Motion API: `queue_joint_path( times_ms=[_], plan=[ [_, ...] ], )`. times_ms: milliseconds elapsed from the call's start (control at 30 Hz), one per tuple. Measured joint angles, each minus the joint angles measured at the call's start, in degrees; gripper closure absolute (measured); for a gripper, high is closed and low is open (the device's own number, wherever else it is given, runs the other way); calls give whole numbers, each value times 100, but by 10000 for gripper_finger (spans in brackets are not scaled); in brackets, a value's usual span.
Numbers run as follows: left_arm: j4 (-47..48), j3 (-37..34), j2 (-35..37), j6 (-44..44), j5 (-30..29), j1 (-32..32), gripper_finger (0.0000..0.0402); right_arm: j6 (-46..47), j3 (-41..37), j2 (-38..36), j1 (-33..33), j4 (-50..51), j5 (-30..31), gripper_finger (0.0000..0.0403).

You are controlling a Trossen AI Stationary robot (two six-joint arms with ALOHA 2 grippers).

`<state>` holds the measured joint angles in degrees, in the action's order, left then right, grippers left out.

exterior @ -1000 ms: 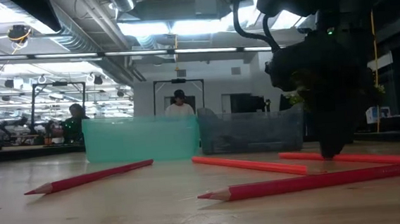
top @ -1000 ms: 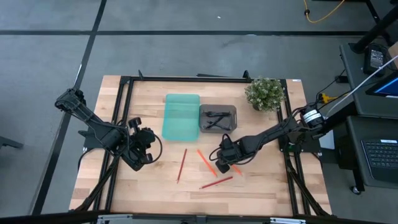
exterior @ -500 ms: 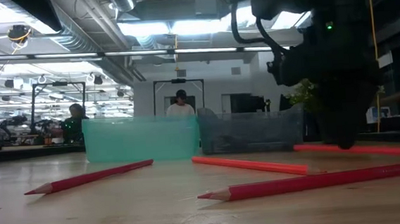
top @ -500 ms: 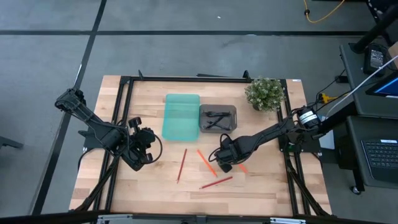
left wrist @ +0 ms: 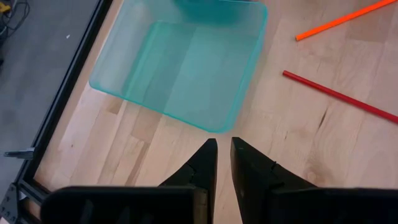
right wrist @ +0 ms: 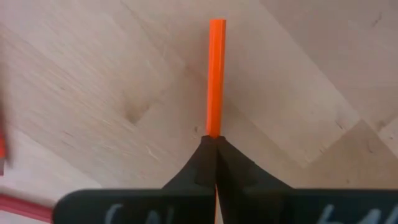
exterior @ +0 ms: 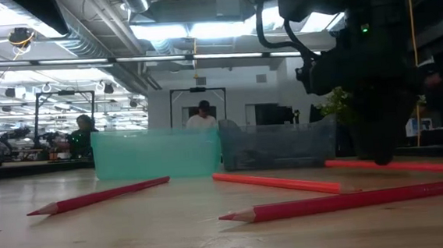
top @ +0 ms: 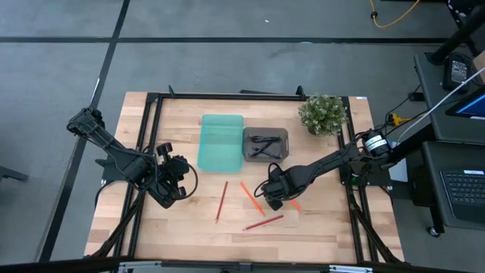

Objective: Sort pens & pencils
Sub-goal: Put the right orange colored pencil into the green bin

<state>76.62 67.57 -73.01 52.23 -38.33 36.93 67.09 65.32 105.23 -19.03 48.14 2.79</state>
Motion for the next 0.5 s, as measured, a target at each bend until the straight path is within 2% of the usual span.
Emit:
queue_joint_path(
  times_ms=[267,500],
  plan=[
    [0,0,0,0,-13,1,360,11,61,-5,11,-142,-96,402],
    [58,0,0,-31,-130,0,360,-19,451,-11,39,-141,-94,402]
  ],
)
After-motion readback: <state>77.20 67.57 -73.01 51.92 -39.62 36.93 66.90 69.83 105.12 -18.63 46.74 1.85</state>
